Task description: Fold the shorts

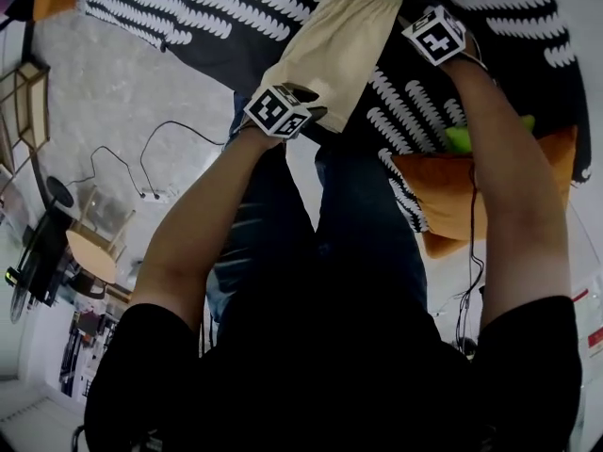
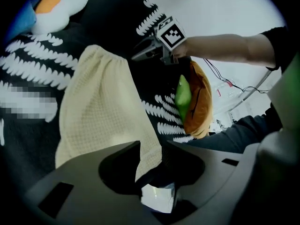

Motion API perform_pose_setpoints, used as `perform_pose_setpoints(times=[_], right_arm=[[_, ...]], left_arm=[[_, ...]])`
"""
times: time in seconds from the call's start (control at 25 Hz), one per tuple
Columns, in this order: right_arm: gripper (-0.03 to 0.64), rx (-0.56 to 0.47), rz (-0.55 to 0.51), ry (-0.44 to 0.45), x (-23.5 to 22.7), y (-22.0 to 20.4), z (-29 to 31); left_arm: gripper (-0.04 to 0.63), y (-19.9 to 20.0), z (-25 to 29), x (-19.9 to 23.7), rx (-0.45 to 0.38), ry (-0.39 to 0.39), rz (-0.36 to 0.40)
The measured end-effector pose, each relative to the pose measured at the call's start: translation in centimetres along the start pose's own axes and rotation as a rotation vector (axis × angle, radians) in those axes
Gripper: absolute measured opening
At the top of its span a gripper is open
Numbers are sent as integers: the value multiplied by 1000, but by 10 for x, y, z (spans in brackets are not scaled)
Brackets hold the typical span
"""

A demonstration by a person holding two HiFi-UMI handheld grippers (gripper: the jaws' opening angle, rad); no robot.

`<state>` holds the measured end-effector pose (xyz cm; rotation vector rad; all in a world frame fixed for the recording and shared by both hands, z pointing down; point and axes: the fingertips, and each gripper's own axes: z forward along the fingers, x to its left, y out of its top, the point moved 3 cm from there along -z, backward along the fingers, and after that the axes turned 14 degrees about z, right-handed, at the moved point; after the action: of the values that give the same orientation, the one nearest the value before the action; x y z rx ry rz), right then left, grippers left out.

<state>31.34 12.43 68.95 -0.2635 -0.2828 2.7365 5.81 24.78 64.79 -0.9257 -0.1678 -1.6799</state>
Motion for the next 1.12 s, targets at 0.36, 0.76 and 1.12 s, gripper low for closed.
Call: perform_pose_setpoints(times=[0.36,0.76,1.12], right_arm=[[160,-108,283,38,-8,-8,-3],[213,-193,581,145,-1,-7,-14],[219,-305,906,209,-16,-12,24]], left_arm=[[161,76,-49,78,-66,72,18],[169,153,-79,140,-59,84,72],[238,174,-33,205,-70,72,-11]])
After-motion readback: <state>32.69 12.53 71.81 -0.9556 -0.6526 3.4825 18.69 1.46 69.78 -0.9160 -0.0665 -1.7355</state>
